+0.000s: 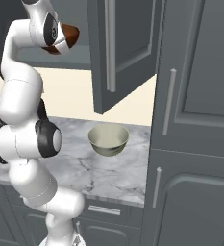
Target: Open the cabinet. Pick the bowls from the counter and place them in the cabinet. Then close the cabinet.
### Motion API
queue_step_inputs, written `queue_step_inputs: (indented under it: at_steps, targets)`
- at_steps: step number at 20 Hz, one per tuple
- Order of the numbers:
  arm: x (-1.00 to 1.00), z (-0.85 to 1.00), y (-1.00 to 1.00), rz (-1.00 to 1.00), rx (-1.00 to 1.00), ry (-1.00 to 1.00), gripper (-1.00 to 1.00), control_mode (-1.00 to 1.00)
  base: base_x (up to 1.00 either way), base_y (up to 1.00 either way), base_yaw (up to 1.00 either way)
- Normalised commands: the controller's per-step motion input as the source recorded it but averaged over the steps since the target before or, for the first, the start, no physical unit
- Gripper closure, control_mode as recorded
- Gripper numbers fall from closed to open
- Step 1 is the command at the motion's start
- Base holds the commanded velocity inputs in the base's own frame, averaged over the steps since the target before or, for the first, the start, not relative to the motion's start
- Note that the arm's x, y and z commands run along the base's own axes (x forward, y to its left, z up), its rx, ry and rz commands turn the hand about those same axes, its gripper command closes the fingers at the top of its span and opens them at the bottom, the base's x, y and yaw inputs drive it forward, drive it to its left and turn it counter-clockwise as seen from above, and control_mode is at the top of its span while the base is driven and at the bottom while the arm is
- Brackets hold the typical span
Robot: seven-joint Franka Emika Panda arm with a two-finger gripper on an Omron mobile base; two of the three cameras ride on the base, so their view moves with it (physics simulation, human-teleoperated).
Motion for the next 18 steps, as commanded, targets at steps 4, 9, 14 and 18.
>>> queue_step_inputs:
  at_steps: [4, 9, 14, 18]
  targets:
    - [-0.15, 0.00, 0.00, 0.00, 0.00, -0.11, -1.00, -1.00, 0.00, 0.00, 0.00]
    - [-0.28, 0.01, 0.00, 0.00, 0.00, -0.23, -1.00, -1.00, 0.00, 0.00, 0.00]
    - [-0.38, 0.00, 0.00, 0.00, 0.00, -0.17, -1.00, -1.00, 0.00, 0.00, 0.00]
    - [-0.95, 0.01, -0.11, 0.00, 0.00, -0.20, -1.00, -1.00, 0.00, 0.00, 0.00]
